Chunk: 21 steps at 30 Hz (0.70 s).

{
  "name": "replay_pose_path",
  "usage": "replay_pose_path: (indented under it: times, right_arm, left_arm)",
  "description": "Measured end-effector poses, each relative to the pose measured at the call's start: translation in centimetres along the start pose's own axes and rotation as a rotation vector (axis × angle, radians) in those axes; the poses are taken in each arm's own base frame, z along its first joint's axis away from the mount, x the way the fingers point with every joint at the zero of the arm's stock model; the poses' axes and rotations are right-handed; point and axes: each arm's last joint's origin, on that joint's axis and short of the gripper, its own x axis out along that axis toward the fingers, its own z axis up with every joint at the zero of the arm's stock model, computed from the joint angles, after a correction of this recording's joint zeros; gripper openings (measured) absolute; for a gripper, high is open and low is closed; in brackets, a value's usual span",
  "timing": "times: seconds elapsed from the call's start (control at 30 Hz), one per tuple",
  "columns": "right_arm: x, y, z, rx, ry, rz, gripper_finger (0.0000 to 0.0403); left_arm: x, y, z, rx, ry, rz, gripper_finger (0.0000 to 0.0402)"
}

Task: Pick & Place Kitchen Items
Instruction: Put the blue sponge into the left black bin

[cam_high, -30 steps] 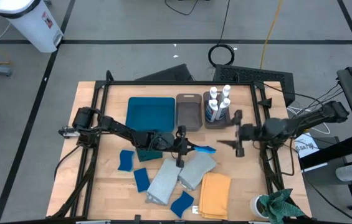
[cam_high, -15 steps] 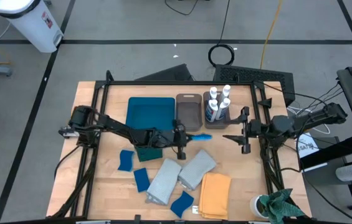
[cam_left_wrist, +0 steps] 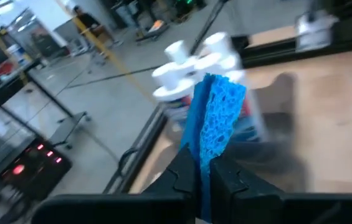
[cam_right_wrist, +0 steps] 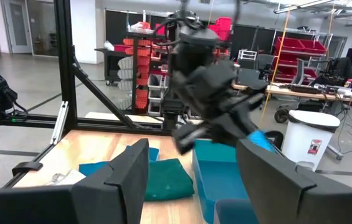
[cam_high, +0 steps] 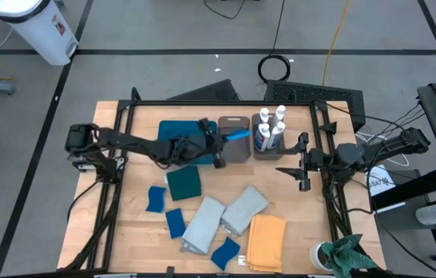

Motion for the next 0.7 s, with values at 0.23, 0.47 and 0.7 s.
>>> replay_pose_path:
  times: [0.23, 0.47, 0.7]
  right_arm:
    - [0.0, 0.0, -0.1, -0.006, 0.008, 0.001, 0.0212]
    - [0.1, 0.0, -0.1, -0.009, 0.012, 0.001, 0.0212]
    - [0.1, 0.0, -0.2, -0.016, 0.014, 0.002, 0.0212]
  left_arm:
    - [3.6, 2.1, -4.0, 0.005, 0.154, 0.072, 0.0032]
    - [5.9, 1.8, -7.5, 0.045, 0.255, 0.041, 0.0028]
    - [6.1, 1.3, -8.0, 0.039, 0.254, -0.036, 0.0019]
